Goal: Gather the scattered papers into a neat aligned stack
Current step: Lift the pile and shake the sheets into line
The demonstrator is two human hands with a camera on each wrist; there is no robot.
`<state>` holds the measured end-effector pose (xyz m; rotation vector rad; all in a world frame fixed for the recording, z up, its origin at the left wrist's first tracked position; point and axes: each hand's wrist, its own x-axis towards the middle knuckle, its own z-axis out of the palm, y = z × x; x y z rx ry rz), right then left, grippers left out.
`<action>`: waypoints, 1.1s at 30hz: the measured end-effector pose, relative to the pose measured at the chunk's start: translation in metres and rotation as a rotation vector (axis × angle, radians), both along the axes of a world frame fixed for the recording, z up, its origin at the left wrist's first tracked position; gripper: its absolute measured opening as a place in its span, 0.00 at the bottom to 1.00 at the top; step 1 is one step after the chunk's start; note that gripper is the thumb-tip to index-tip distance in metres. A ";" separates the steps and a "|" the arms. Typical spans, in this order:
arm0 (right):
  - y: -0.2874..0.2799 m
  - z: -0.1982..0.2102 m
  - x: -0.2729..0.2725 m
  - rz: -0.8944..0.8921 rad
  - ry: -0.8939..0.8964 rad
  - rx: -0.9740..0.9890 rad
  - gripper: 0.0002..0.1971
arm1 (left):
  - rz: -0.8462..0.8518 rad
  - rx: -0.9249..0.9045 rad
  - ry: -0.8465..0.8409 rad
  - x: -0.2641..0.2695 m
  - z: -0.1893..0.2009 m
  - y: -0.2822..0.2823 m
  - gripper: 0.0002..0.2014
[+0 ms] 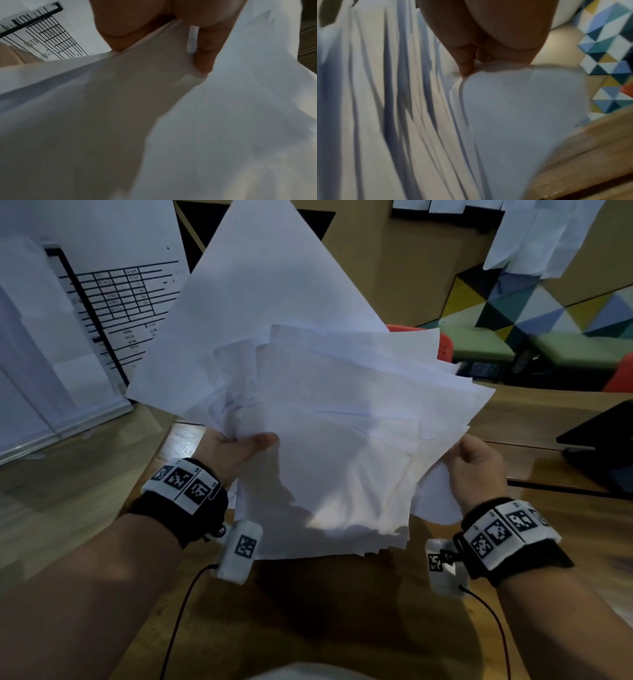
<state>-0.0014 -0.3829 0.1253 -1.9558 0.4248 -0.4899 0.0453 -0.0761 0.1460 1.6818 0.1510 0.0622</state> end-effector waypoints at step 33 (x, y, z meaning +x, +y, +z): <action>0.000 0.012 0.005 0.136 -0.124 0.165 0.18 | 0.025 -0.012 -0.017 0.000 0.004 -0.004 0.10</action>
